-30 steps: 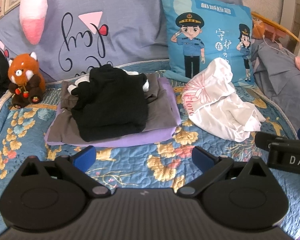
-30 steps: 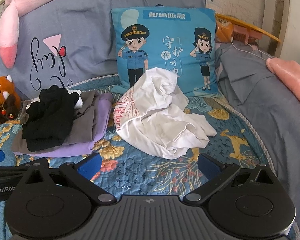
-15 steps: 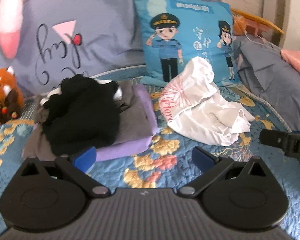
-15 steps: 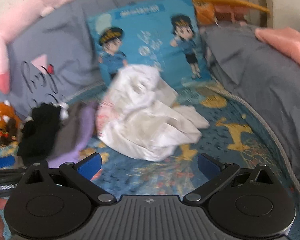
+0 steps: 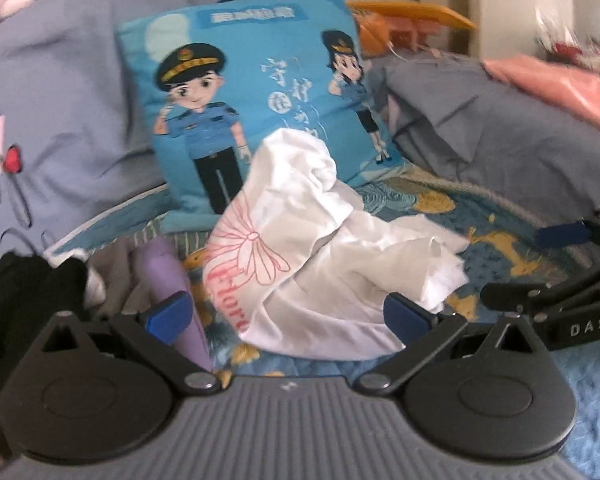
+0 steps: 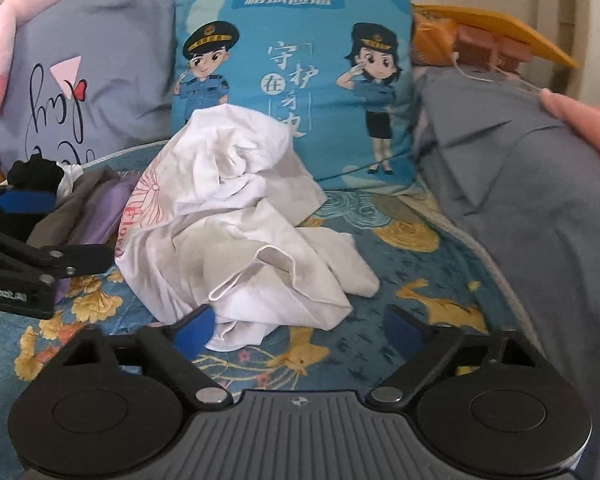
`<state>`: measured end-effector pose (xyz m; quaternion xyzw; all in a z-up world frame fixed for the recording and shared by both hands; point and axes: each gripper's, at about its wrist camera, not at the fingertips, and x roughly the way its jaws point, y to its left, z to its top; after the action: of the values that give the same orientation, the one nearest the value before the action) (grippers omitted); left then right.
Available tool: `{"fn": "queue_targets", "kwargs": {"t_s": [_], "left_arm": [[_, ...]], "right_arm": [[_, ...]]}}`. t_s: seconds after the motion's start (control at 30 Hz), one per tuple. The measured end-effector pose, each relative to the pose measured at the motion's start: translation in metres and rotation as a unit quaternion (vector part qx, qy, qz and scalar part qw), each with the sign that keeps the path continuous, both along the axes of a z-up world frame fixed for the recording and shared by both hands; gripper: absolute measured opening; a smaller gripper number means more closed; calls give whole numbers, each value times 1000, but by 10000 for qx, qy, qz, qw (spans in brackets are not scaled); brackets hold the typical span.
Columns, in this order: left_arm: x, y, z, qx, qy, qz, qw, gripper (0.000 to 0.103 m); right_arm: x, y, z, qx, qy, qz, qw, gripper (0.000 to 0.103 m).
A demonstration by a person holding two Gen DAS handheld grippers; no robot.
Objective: Fold clothes
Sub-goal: 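Grasp the white T-shirt with the right gripper while the left gripper grasps it too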
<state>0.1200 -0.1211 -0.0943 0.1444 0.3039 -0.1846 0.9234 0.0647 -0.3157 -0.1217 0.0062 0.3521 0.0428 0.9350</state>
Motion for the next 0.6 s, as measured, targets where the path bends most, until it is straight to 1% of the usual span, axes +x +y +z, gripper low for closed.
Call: {"fn": "queue_targets", "kwargs": {"t_s": [0.03, 0.07, 0.13, 0.17, 0.2, 0.23, 0.3, 0.4, 0.47, 0.5, 0.6], "left_arm": [[1, -2, -6, 57, -85, -97, 9999, 103], [2, -3, -13, 101, -163, -179, 9997, 103], [-1, -1, -19, -54, -283, -239, 9993, 103], [-3, 1, -21, -146, -341, -264, 9990, 103], [-5, 4, -23, -315, -430, -255, 9983, 103], [-6, 8, -24, -485, -532, -235, 9971, 103], [-4, 9, -25, -557, -597, -162, 9965, 103], [5, 1, -26, -245, -513, -250, 9981, 103], [7, -4, -27, -97, -582, -466, 9972, 103], [8, -7, -28, -55, -632, -617, 9961, 103], [15, -9, -28, -100, -681, -1037, 9922, 103]], "right_arm": [[3, 0, -5, 30, 14, 5, 10000, 74], [5, -1, -9, 61, 27, 10, 10000, 70], [11, -1, -19, 161, 94, 32, 9998, 43], [13, -1, -23, 212, 172, 46, 9996, 38], [15, -1, -25, 259, 213, 41, 9994, 33], [16, -1, -28, 327, 233, 48, 9992, 30], [17, -2, -30, 472, 203, 114, 9986, 30], [15, -3, -23, 839, -67, 276, 9961, 31], [17, -5, -19, 1038, -204, 346, 9938, 32], [19, -5, -17, 1112, -240, 362, 9928, 35], [31, -5, -17, 1315, -120, 377, 9905, 36]]}}
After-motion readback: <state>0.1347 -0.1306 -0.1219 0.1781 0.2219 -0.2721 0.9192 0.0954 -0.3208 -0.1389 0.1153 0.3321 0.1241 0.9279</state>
